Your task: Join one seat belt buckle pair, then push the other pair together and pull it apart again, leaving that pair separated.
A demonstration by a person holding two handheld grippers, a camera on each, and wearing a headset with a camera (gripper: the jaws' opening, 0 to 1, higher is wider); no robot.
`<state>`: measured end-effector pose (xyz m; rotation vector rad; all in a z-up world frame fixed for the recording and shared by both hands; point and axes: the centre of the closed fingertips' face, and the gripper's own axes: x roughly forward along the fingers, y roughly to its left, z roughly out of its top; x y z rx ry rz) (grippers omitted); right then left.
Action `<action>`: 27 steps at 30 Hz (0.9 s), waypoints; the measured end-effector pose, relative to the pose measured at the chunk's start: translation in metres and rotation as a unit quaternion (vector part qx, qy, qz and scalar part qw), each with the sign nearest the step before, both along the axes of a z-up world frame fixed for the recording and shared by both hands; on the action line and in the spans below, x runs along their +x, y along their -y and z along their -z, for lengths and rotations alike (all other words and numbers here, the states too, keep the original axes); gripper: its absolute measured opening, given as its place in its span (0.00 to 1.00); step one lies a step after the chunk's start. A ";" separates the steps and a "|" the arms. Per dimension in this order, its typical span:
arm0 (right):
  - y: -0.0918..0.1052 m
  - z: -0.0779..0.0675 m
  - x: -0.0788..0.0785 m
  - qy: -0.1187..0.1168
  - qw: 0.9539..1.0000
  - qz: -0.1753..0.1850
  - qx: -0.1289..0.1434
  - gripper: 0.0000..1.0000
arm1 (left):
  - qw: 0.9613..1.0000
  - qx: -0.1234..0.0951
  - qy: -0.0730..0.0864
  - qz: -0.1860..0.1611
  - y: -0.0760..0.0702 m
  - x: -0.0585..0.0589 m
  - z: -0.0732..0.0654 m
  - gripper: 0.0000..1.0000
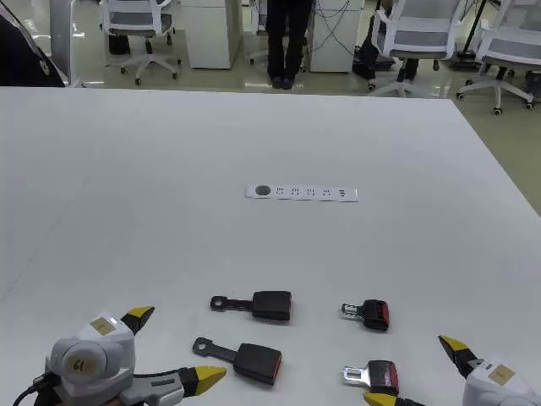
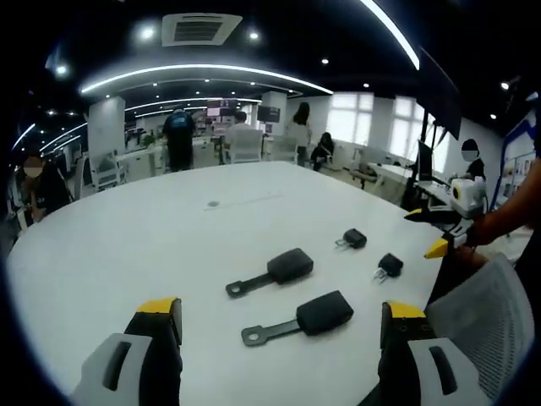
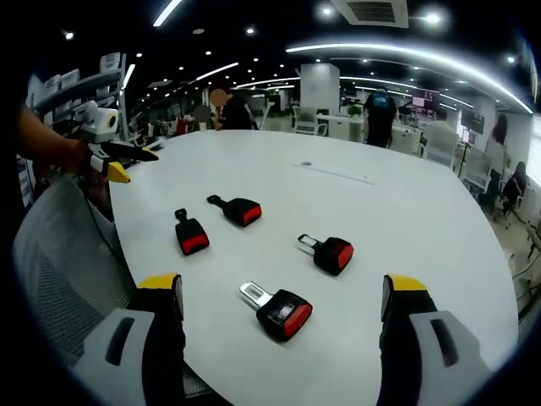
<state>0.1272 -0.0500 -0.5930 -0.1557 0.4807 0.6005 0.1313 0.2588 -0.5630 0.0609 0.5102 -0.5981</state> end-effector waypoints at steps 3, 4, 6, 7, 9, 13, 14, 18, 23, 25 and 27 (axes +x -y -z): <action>0.000 0.000 0.000 0.000 1.000 -0.001 0.000 0.98 | 1.000 0.000 0.000 0.000 0.001 0.000 -0.001 1.00; -0.001 -0.001 0.000 0.000 1.000 -0.001 0.001 0.98 | 1.000 0.000 0.000 0.000 0.000 0.000 0.000 1.00; -0.001 -0.001 0.000 0.000 1.000 -0.001 0.000 0.98 | 1.000 0.000 0.000 0.001 0.000 0.001 0.000 1.00; -0.001 0.000 0.000 -0.001 1.000 -0.001 0.000 0.98 | 1.000 0.000 0.000 0.001 0.000 0.001 0.000 1.00; 0.000 0.000 0.001 -0.001 1.000 -0.002 0.000 0.98 | 1.000 0.002 0.000 0.002 0.001 0.002 -0.001 1.00; 0.001 0.001 0.002 -0.002 1.000 -0.001 0.000 0.98 | 1.000 0.002 0.000 0.003 0.000 0.002 0.000 1.00; 0.001 0.002 0.002 -0.002 1.000 -0.002 -0.001 0.98 | 1.000 0.001 0.000 0.003 0.000 0.003 0.001 1.00; 0.001 0.002 0.002 -0.002 1.000 -0.001 0.000 0.98 | 1.000 0.000 -0.001 0.002 0.000 0.003 0.002 1.00; 0.001 0.003 0.001 -0.004 1.000 0.000 0.000 0.98 | 1.000 0.001 -0.003 0.002 0.001 0.002 0.003 1.00; 0.001 0.003 0.000 -0.004 1.000 0.001 0.000 0.98 | 1.000 0.000 -0.004 0.002 0.000 0.002 0.004 1.00; 0.001 0.004 0.000 -0.006 1.000 0.001 0.000 0.98 | 1.000 0.000 -0.004 0.002 0.001 0.002 0.004 1.00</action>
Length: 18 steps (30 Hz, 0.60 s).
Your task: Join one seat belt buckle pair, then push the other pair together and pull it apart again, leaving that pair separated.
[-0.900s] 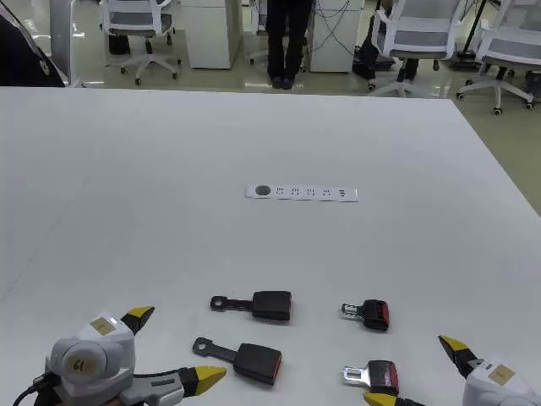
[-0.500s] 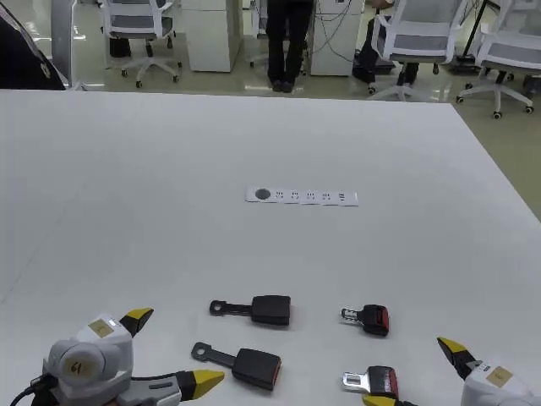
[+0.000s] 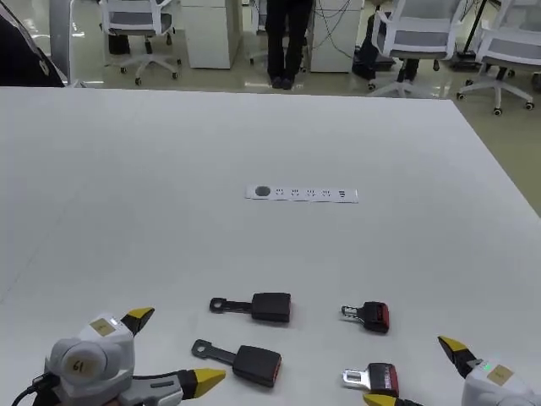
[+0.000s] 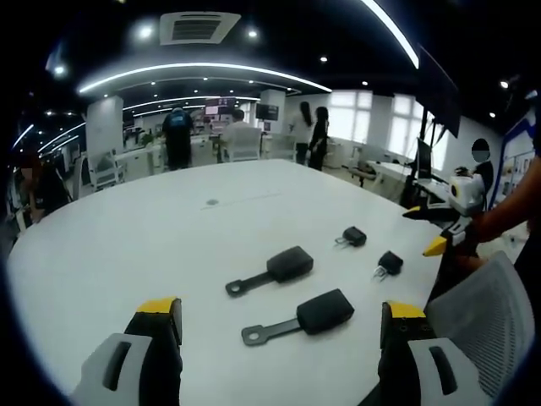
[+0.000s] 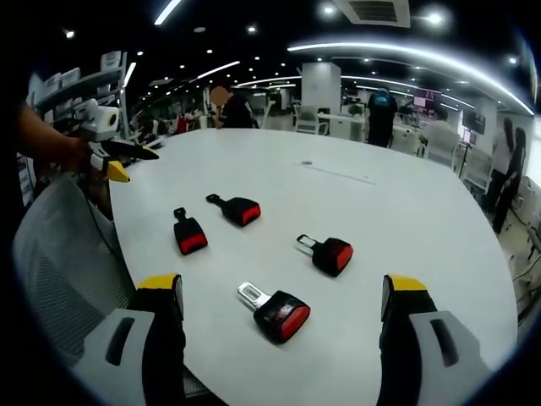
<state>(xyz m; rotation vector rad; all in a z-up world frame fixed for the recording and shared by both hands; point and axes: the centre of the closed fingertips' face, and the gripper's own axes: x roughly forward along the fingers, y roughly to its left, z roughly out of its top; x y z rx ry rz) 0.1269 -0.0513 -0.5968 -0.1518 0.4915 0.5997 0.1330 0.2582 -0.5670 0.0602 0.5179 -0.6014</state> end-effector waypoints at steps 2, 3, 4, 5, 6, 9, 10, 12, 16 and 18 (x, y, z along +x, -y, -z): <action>0.000 0.001 0.000 -0.001 1.000 0.000 -0.001 0.98 | 1.000 -0.001 -0.001 -0.001 0.000 -0.001 0.000 1.00; 0.000 0.001 -0.001 -0.001 1.000 -0.001 0.000 0.98 | 1.000 -0.001 -0.001 -0.001 0.000 -0.001 0.001 1.00; 0.000 0.001 -0.001 -0.001 1.000 -0.001 0.000 0.98 | 1.000 -0.001 -0.001 -0.001 0.000 -0.001 0.001 1.00; 0.000 0.001 -0.001 -0.001 1.000 0.000 -0.001 0.98 | 1.000 -0.001 -0.001 -0.001 0.000 -0.001 0.001 1.00; -0.001 0.001 -0.001 -0.002 1.000 0.000 0.000 0.98 | 1.000 -0.001 -0.002 -0.001 0.000 -0.001 0.002 1.00; -0.001 0.000 -0.002 -0.001 1.000 -0.001 -0.001 0.98 | 1.000 -0.002 -0.001 -0.001 0.000 -0.001 0.002 1.00; -0.002 -0.001 -0.002 -0.001 1.000 -0.002 -0.001 0.98 | 1.000 -0.002 -0.001 -0.001 0.000 -0.001 0.003 1.00; -0.002 -0.002 -0.002 -0.001 1.000 -0.002 0.000 0.98 | 1.000 -0.002 0.000 -0.001 0.000 -0.001 0.002 1.00; -0.002 -0.002 -0.003 -0.002 1.000 -0.003 0.000 0.98 | 1.000 -0.003 0.000 -0.002 0.000 -0.002 0.002 1.00; -0.002 -0.001 -0.003 -0.002 1.000 -0.003 -0.001 0.98 | 1.000 -0.003 0.001 -0.002 -0.001 -0.002 0.003 1.00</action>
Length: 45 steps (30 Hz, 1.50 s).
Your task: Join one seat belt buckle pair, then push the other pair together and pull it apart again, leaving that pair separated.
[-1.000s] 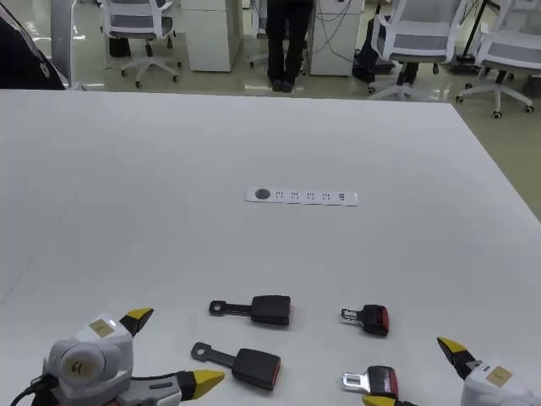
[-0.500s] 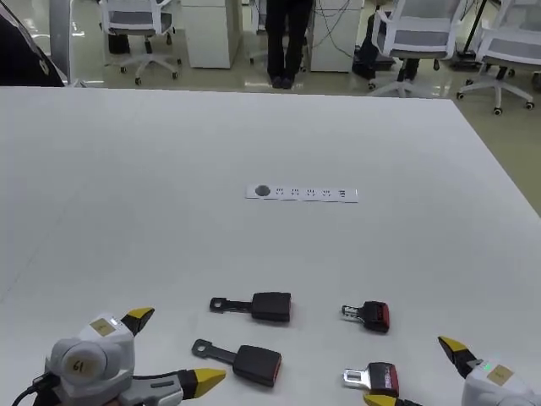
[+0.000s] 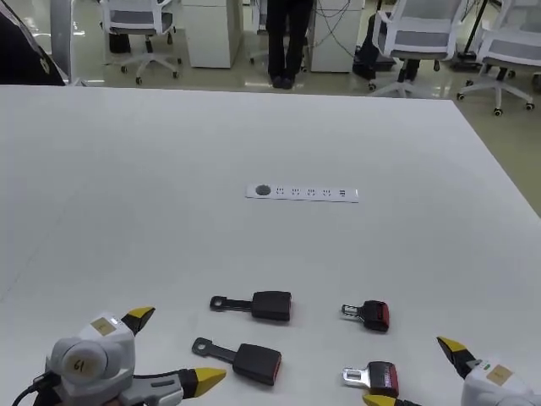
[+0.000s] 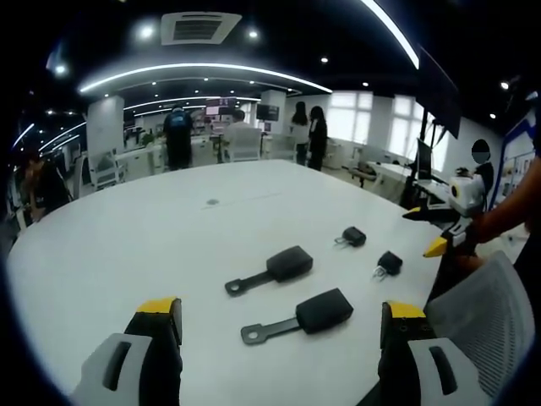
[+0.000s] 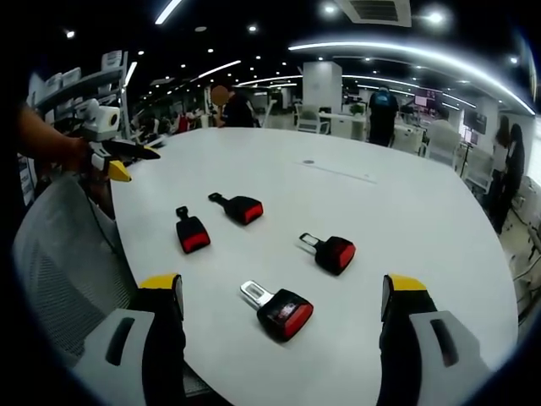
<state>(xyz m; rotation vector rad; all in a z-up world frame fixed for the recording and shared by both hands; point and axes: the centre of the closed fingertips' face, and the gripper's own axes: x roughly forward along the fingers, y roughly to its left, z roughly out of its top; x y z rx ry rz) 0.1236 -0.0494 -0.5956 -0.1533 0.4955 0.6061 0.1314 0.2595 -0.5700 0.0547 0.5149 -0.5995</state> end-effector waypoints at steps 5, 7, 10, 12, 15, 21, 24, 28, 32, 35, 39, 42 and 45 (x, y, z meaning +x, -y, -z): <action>0.000 0.001 0.000 0.000 1.000 -0.001 0.001 0.98 | 1.000 0.000 0.000 -0.001 0.000 0.000 0.001 1.00; 0.000 0.001 -0.001 0.001 1.000 -0.002 -0.001 0.98 | 1.000 -0.001 -0.001 0.000 0.000 -0.001 0.001 1.00; 0.000 0.001 -0.002 0.000 1.000 -0.002 0.000 0.98 | 1.000 0.000 -0.001 0.000 0.001 -0.001 0.000 1.00; 0.000 0.001 -0.002 -0.001 1.000 -0.002 0.001 0.98 | 1.000 -0.001 0.000 0.000 0.002 -0.002 -0.001 1.00; -0.001 0.002 -0.004 -0.002 1.000 -0.003 0.002 0.98 | 1.000 0.001 -0.001 0.002 0.003 -0.004 -0.001 1.00; -0.001 0.002 -0.005 -0.003 1.000 -0.005 0.003 0.98 | 1.000 0.002 -0.002 0.003 0.003 -0.006 -0.001 1.00; -0.001 0.002 -0.006 -0.004 1.000 -0.004 0.003 0.98 | 1.000 0.003 -0.004 0.004 0.003 -0.006 0.000 1.00; -0.001 0.002 -0.008 -0.005 1.000 -0.006 0.002 0.98 | 1.000 0.004 -0.004 0.007 0.001 -0.006 0.003 1.00; -0.001 0.002 -0.008 -0.007 1.000 -0.008 0.001 0.98 | 1.000 0.005 -0.005 0.008 0.004 -0.008 0.001 1.00; 0.000 0.003 -0.007 -0.007 1.000 -0.010 0.002 0.98 | 1.000 0.008 -0.006 0.011 0.007 -0.010 0.000 1.00; -0.002 0.003 -0.007 -0.008 1.000 -0.015 0.001 0.98 | 1.000 0.016 -0.007 0.018 0.009 -0.013 0.002 1.00; -0.003 0.003 -0.008 -0.010 1.000 -0.018 0.002 0.98 | 1.000 0.017 -0.007 0.020 0.009 -0.013 0.004 1.00; -0.004 0.004 -0.007 -0.010 1.000 -0.021 0.003 0.97 | 1.000 0.016 -0.008 0.021 0.008 -0.012 0.006 1.00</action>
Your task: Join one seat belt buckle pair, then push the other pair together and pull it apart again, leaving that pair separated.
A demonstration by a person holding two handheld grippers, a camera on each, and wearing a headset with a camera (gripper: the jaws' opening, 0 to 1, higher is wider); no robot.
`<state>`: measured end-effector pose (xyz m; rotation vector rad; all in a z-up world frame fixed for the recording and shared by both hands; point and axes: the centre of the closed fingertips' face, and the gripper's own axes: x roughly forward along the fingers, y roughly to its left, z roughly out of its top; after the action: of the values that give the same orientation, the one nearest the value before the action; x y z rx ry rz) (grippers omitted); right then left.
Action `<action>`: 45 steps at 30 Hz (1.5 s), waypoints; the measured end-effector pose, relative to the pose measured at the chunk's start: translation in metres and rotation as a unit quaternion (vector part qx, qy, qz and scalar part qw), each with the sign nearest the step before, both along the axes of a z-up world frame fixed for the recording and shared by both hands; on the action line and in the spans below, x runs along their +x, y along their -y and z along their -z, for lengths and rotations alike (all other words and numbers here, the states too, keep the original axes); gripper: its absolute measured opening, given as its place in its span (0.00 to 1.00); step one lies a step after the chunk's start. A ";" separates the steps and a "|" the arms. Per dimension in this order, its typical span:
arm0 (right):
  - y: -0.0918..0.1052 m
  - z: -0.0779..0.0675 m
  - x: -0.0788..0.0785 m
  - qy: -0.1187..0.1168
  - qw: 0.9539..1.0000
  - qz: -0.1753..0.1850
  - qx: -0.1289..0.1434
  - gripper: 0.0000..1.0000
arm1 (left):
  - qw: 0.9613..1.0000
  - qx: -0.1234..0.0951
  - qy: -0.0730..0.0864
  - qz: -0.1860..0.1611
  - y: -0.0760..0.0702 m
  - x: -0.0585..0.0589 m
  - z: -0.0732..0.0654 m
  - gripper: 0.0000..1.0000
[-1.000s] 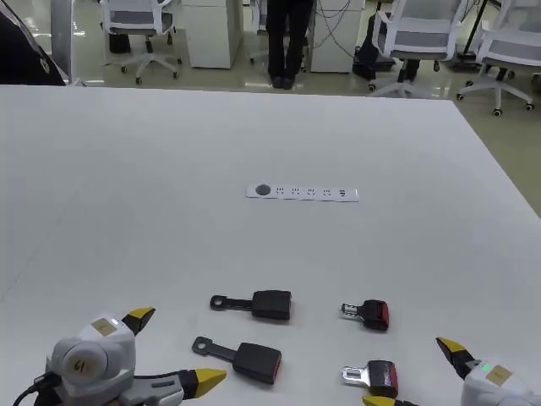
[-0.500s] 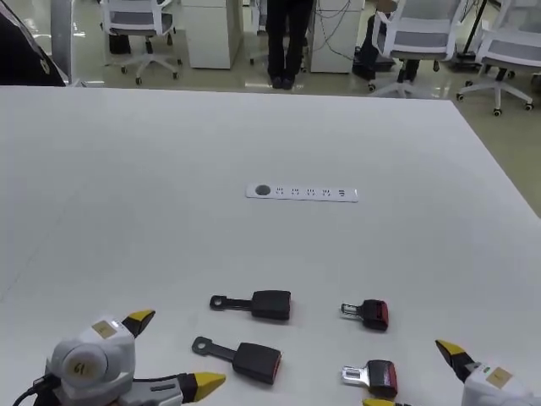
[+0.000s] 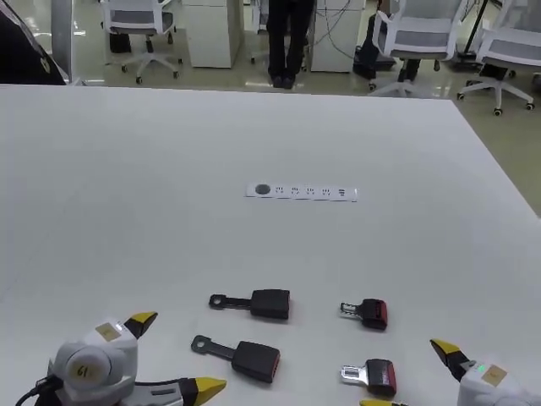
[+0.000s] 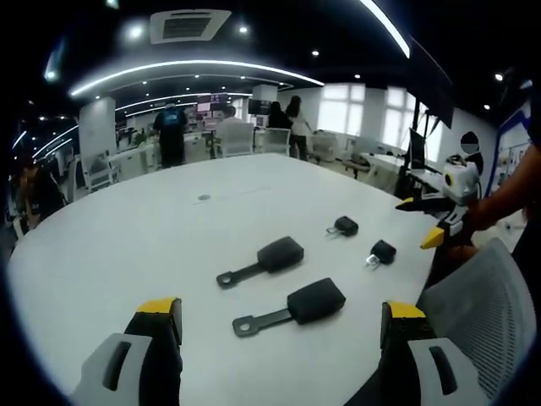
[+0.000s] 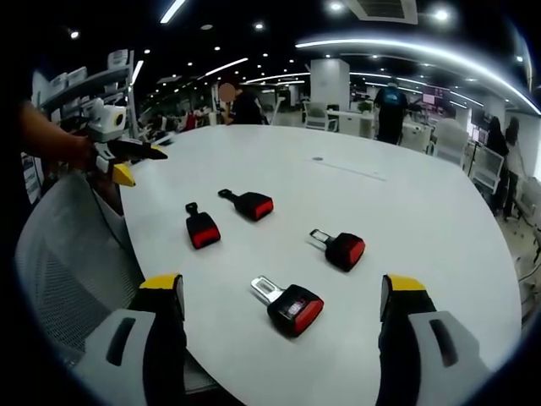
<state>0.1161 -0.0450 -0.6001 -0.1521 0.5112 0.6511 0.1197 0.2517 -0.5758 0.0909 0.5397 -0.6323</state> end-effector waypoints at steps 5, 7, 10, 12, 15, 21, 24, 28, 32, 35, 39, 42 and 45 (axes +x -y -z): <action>-0.002 0.001 -0.002 -0.006 1.000 -0.008 -0.002 0.96 | 1.000 0.008 0.000 0.008 0.002 -0.001 0.003 1.00; -0.002 0.002 -0.003 -0.008 1.000 -0.008 -0.002 0.95 | 1.000 0.012 0.001 0.013 0.002 0.000 0.005 1.00; -0.002 0.002 -0.002 -0.010 1.000 -0.011 -0.001 0.94 | 1.000 0.013 -0.001 0.017 0.006 -0.001 0.005 1.00; -0.002 0.003 -0.003 -0.014 1.000 -0.014 -0.001 0.91 | 1.000 0.017 -0.003 0.024 0.009 0.000 0.007 1.00; -0.001 0.004 -0.002 -0.016 1.000 -0.015 -0.003 0.91 | 0.999 0.019 -0.007 0.032 0.012 0.000 0.011 1.00; -0.001 0.006 0.001 -0.020 1.000 -0.021 -0.005 0.91 | 0.998 0.028 -0.013 0.052 0.020 0.002 0.018 0.99; -0.003 0.008 0.002 -0.025 0.999 -0.027 -0.004 0.91 | 0.998 0.029 -0.015 0.060 0.026 0.005 0.018 0.99; -0.002 0.013 0.006 -0.030 0.999 -0.034 -0.005 0.90 | 0.997 0.031 -0.019 0.069 0.030 0.006 0.020 0.97; -0.005 0.017 0.007 -0.040 0.998 -0.043 -0.010 0.89 | 0.996 0.035 -0.024 0.081 0.034 0.007 0.024 0.97; -0.008 0.018 0.009 -0.044 0.998 -0.054 -0.013 0.89 | 0.994 0.046 -0.027 0.097 0.036 0.007 0.029 0.97; -0.009 0.020 0.010 -0.055 0.997 -0.061 -0.014 0.86 | 0.991 0.062 -0.026 0.112 0.042 0.009 0.032 0.95; -0.011 0.024 0.013 -0.061 0.995 -0.070 -0.018 0.84 | 0.990 0.066 -0.032 0.122 0.048 0.009 0.033 0.93; -0.013 0.025 0.013 -0.067 0.994 -0.084 -0.025 0.84 | 0.989 0.068 -0.037 0.129 0.049 0.011 0.035 0.91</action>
<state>0.1288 -0.0317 -0.6253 -0.2005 0.6492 0.8167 0.1303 0.2029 -0.6105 0.2691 0.6483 -0.8536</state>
